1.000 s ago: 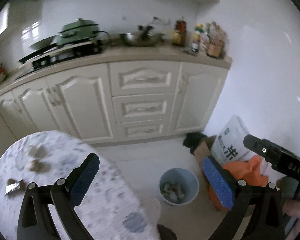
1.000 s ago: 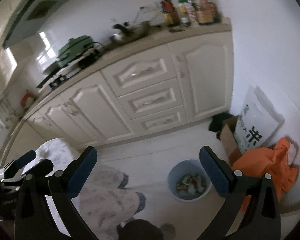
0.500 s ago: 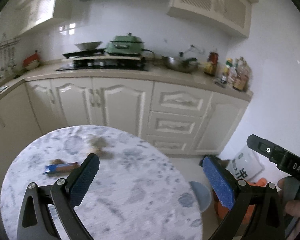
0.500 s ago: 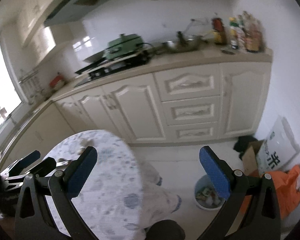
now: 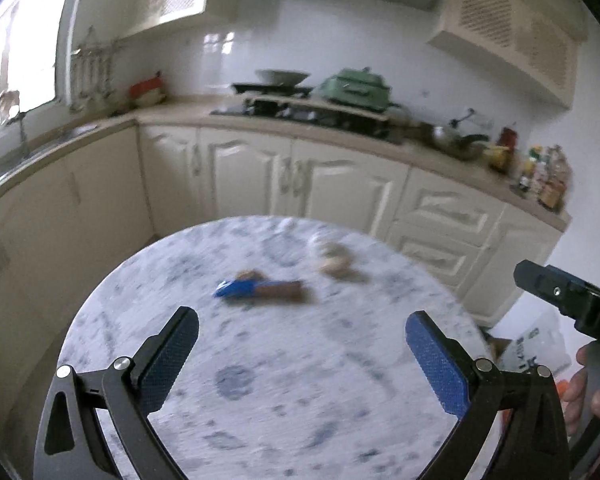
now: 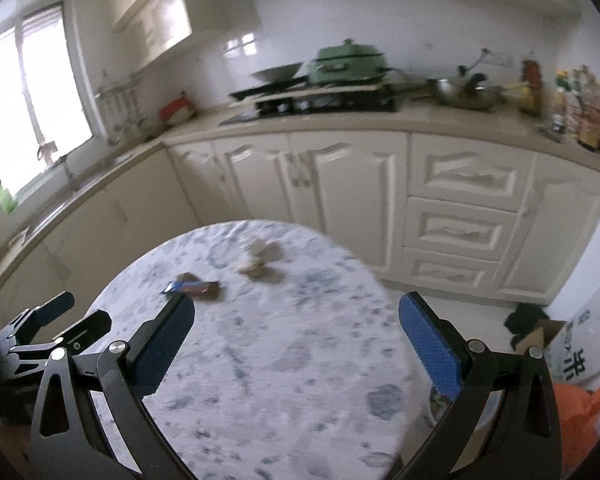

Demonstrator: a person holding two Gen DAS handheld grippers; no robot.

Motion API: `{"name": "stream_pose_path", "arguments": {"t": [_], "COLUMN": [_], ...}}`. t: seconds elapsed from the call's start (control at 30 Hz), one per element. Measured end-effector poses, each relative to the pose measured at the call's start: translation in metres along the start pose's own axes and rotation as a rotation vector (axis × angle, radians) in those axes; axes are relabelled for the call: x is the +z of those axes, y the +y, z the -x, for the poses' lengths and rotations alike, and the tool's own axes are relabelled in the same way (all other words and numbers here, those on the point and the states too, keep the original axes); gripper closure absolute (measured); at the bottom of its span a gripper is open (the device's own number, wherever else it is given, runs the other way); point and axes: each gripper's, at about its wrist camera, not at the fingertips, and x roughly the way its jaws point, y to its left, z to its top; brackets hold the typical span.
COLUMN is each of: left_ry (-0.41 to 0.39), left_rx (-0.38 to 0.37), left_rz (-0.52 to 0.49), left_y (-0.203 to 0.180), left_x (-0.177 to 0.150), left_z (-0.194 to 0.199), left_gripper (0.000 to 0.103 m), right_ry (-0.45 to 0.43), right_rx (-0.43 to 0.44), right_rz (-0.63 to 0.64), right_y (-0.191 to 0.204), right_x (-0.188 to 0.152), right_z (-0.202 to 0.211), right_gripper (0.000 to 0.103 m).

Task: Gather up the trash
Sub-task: 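Swing both tools back from the bucket to the table, then grasp the blue-wrapped bar with the left tool while the right tool grasps the potato-like lump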

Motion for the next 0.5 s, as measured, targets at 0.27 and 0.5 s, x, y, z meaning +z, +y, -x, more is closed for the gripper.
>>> {"name": "stream_pose_path", "arguments": {"t": [0.27,0.5], "left_ry": [0.098,0.199], "left_rx": [0.050,0.076], "left_rz": [0.055,0.051], "left_y": [0.032,0.039], "left_x": [0.010,0.037], "left_z": [-0.053,-0.158], "left_gripper": [0.001,0.001], "right_ry": [0.100,0.170], "right_rx": [0.010,0.011], "right_rz": [0.051,0.055], "right_y": [0.028,0.024], "right_x": [0.001,0.013], "right_z": [-0.083,-0.155], "right_gripper": [0.000,0.000]}}
